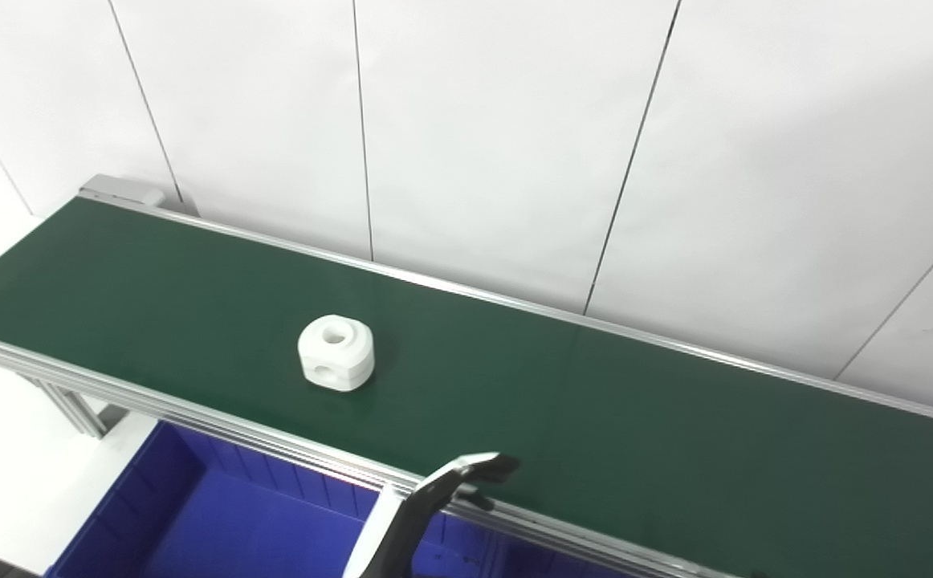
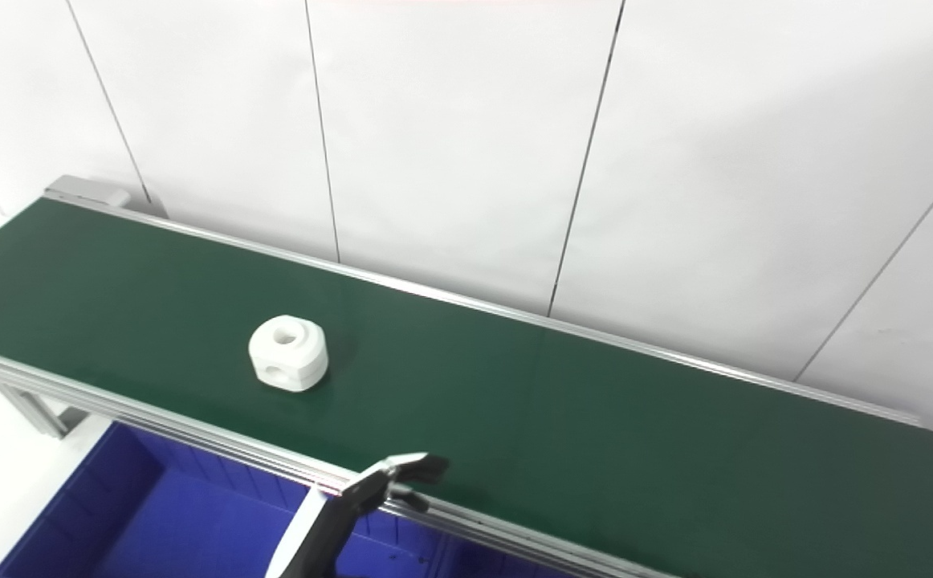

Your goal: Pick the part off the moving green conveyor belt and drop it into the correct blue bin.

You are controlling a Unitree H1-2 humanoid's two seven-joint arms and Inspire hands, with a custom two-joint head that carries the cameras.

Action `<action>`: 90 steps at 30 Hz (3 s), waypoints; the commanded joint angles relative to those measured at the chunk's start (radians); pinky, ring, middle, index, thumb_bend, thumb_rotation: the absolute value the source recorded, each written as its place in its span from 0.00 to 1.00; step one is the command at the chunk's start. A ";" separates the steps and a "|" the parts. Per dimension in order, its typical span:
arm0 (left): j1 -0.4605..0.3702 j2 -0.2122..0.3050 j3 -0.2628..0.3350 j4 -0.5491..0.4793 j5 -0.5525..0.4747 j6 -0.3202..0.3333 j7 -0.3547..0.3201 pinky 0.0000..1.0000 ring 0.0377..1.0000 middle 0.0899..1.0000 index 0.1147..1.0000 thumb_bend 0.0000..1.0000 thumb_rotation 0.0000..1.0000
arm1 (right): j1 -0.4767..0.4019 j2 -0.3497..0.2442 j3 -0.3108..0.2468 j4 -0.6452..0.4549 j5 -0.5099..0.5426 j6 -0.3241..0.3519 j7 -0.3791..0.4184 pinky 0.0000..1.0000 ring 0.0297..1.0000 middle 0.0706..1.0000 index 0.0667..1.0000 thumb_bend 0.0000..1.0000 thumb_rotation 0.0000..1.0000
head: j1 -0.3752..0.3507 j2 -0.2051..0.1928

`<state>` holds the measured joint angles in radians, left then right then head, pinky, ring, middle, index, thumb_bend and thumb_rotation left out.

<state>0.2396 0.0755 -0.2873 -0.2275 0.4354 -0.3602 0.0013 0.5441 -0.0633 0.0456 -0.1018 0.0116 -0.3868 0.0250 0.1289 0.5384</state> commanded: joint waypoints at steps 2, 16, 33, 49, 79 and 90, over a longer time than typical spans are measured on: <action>-0.133 0.042 0.043 -0.049 0.069 0.012 -0.017 0.61 0.77 0.80 0.75 1.00 0.40 | -0.004 0.007 -0.002 -0.021 -0.007 -0.010 0.000 0.76 0.81 0.98 0.94 0.84 1.00 | -0.002 -0.002; -0.555 0.235 0.034 0.279 0.375 -0.059 0.026 0.78 0.82 0.82 0.81 1.00 0.31 | -0.010 0.031 0.013 -0.031 -0.015 -0.011 -0.001 0.71 0.77 0.98 0.91 0.86 1.00 | -0.024 0.007; -0.693 0.394 -0.025 0.478 0.308 -0.035 -0.182 0.81 0.82 0.82 0.76 1.00 0.25 | -0.003 0.026 0.029 -0.044 -0.011 -0.019 0.011 0.73 0.78 0.98 0.92 0.85 1.00 | -0.039 0.034; -0.712 0.453 -0.085 0.548 0.344 -0.018 -0.284 0.74 0.78 0.77 0.71 1.00 0.23 | 0.004 0.025 0.031 -0.047 -0.023 -0.026 0.010 0.73 0.76 0.97 0.92 0.86 1.00 | -0.049 0.048; -0.582 0.243 -0.016 0.601 0.218 -0.096 0.157 0.32 0.39 0.43 0.42 0.52 0.00 | 0.010 0.035 0.041 -0.064 -0.034 -0.027 0.008 0.68 0.71 0.95 0.92 0.82 1.00 | -0.072 0.079; -0.517 0.325 0.026 0.307 0.136 -0.043 -0.005 0.34 0.41 0.44 0.42 0.52 0.00 | 0.014 0.012 0.031 -0.121 -0.011 0.025 0.017 0.67 0.71 0.93 0.92 0.84 1.00 | -0.032 0.155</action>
<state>-0.2731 0.3846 -0.2780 0.1286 0.5951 -0.4113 0.0097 0.5521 -0.0450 0.0795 -0.1737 -0.0099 -0.3704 0.0332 0.0966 0.6918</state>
